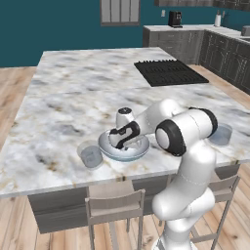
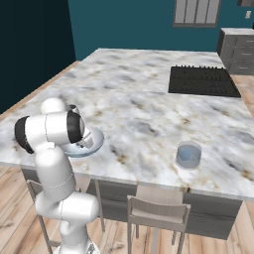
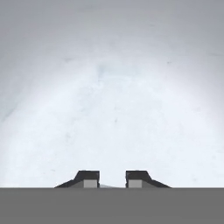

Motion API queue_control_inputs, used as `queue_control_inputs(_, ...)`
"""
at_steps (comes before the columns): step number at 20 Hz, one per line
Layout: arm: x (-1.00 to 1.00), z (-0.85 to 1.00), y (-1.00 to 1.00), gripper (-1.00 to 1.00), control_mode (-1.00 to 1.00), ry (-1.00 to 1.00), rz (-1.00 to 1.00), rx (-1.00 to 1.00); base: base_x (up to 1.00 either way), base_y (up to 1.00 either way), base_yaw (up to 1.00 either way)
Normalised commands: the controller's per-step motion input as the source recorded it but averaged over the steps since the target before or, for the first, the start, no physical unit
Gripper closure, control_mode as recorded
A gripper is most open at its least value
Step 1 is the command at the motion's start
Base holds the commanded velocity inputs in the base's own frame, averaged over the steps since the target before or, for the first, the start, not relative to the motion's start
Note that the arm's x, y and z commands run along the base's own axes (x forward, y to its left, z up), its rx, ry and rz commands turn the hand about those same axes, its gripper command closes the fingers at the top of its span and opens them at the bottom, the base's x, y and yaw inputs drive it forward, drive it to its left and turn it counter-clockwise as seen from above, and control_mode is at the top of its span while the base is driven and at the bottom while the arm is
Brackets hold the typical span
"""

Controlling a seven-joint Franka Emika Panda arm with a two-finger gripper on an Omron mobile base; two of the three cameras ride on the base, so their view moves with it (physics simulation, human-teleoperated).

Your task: There are four ice cubes in the ice bowl. Place two ice cubes in each glass of water.

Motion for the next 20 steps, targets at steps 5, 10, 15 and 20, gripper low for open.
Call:
queue_control_inputs(5,-0.35,0.46,-0.18,1.00,-1.00,0.00,0.00,0.13,0.00,0.00,0.00)
queue_control_inputs(10,-0.26,0.65,-0.30,1.00,-1.00,0.01,0.00,0.15,0.00,0.00,0.00)
queue_control_inputs(15,-0.26,0.67,-0.06,1.00,-1.00,0.09,0.00,0.12,0.00,0.00,0.00)
queue_control_inputs(20,-0.08,0.43,0.49,1.00,-1.00,0.10,0.05,0.07,0.00,0.00,0.00)
